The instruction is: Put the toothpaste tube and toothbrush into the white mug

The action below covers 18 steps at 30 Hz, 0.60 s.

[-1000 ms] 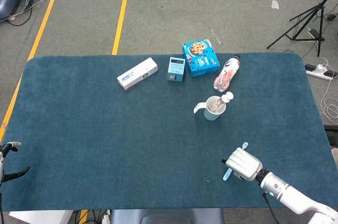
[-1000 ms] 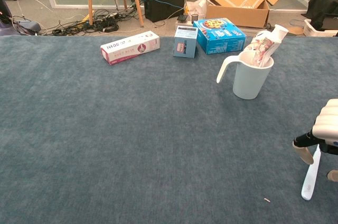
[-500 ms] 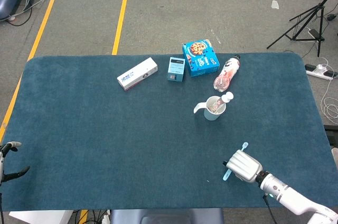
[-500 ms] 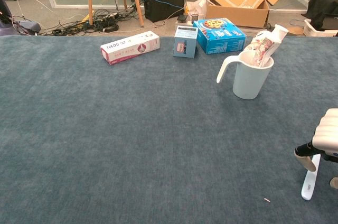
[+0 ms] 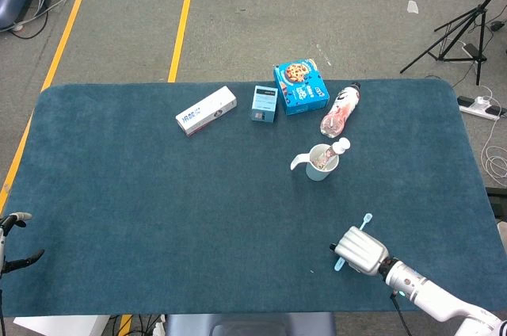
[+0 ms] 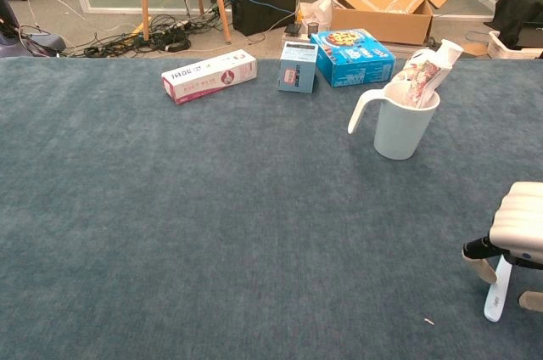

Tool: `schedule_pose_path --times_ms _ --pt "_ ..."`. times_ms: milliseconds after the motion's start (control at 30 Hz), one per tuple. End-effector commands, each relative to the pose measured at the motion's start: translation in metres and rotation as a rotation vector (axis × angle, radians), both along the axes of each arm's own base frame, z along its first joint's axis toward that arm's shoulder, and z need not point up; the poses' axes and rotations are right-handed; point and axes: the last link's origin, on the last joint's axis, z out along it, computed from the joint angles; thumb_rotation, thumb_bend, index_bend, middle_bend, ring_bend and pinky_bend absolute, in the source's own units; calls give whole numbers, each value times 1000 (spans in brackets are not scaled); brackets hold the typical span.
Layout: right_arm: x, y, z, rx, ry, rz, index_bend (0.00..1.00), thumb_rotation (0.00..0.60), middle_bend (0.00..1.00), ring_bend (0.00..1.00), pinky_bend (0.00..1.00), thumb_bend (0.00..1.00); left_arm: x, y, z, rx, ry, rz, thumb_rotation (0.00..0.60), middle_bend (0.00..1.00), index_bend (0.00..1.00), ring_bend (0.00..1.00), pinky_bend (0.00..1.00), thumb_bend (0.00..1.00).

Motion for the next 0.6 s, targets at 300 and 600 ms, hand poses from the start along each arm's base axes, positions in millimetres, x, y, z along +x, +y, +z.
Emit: schedule_pose_path --times_ms 300,600 --pt "1 -1 -4 7 5 2 520 600 1000 1000 1000 187 0 0 0 1 -2 -1 600 403 315 332 281 0" --pt "-1 -2 -8 13 15 -4 521 600 1000 1000 1000 187 1 0 1 4 -4 -3 600 404 315 332 281 0"
